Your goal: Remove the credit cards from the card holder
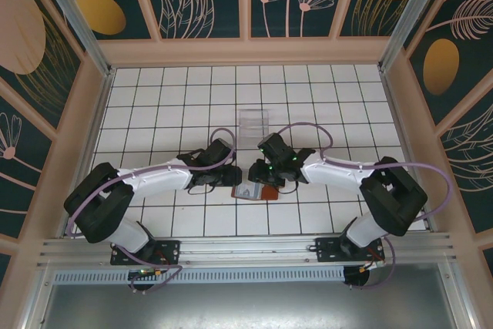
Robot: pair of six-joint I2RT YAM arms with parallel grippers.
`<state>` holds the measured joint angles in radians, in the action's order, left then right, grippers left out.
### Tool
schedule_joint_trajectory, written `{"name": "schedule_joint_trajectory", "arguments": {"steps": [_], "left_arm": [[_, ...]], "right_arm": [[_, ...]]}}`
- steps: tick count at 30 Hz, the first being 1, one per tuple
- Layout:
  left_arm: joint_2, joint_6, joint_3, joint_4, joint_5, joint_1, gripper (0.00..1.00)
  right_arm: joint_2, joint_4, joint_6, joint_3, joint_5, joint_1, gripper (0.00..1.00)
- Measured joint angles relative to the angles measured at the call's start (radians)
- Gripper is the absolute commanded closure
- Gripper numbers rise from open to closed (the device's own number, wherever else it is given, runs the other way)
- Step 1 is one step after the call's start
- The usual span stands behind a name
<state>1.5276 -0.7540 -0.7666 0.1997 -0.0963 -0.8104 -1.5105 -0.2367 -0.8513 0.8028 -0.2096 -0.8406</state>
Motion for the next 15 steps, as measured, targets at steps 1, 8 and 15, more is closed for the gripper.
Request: {"name": "schedule_joint_trajectory", "arguments": {"steps": [1,8,15], "left_arm": [[0.003,0.000,-0.002,0.000,0.000,0.000,0.59],[0.044,0.001,-0.027,-0.010,-0.029,0.000,0.61],[0.088,0.002,-0.032,-0.017,-0.047,0.000,0.64]], "right_arm": [[0.009,0.000,-0.001,-0.007,0.000,0.000,0.65],[0.016,0.024,-0.018,-0.083,-0.002,0.002,0.69],[-0.023,0.091,-0.023,-0.108,-0.024,0.004,0.73]]}}
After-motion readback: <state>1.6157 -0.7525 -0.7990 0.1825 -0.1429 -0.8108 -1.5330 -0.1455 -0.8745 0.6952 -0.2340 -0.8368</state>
